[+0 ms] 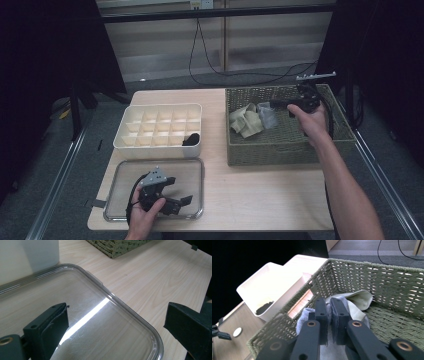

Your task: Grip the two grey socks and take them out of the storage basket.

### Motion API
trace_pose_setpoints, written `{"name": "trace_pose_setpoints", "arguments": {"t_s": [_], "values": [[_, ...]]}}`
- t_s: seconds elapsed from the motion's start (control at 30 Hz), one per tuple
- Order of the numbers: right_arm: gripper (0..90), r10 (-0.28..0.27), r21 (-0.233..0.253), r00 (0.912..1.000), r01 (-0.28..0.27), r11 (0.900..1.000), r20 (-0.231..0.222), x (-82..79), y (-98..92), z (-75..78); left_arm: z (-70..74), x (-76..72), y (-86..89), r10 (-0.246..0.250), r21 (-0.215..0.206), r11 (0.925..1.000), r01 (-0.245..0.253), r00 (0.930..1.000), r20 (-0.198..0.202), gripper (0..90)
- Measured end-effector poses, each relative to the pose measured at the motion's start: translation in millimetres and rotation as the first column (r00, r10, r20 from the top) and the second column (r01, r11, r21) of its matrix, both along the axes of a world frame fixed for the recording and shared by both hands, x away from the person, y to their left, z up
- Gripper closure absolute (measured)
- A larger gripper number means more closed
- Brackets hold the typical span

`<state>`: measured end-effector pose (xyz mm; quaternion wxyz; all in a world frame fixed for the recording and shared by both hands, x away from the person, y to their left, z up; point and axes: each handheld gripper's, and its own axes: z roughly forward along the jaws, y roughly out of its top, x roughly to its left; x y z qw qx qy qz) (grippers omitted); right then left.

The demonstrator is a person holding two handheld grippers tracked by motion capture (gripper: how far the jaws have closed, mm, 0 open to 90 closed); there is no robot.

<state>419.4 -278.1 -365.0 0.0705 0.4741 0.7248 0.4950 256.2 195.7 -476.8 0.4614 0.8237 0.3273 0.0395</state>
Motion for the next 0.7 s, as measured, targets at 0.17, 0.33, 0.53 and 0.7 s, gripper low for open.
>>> {"name": "trace_pose_setpoints", "arguments": {"t_s": [0.17, 0.33, 0.53, 0.7], "values": [[84.9, 0.01, 0.025, 0.9998, -0.01, 1.0, 0.015, -6.0, 0.9, 2.5, 0.0, -0.1, 0.1, 0.001, 0.002, 1.0, -0.001, 1.0, -0.001, 5.0], [84.9, 0.016, 0.04, 0.9994, -0.017, 0.999, 0.03, -10.3, 1.4, 6.4, 0.0, -0.2, 0.0, 0.001, 0.004, 1.0, -0.001, 1.0, -0.001, 4.9], [84.7, 0.024, 0.063, 0.9976, -0.028, 0.998, 0.065, -19.4, 0.6, 14.1, -0.1, -0.4, -0.6, 0.002, 0.002, 1.0, -0.002, 1.0, -0.004, 4.9], [84.8, 0.031, 0.076, 0.9964, -0.037, 0.996, 0.079, -25.7, 0.0, 15.5, 0.3, -0.2, -0.5, -0.001, 0.017, 0.9999, 0.001, 1.0, -0.003, 4.9]]}}
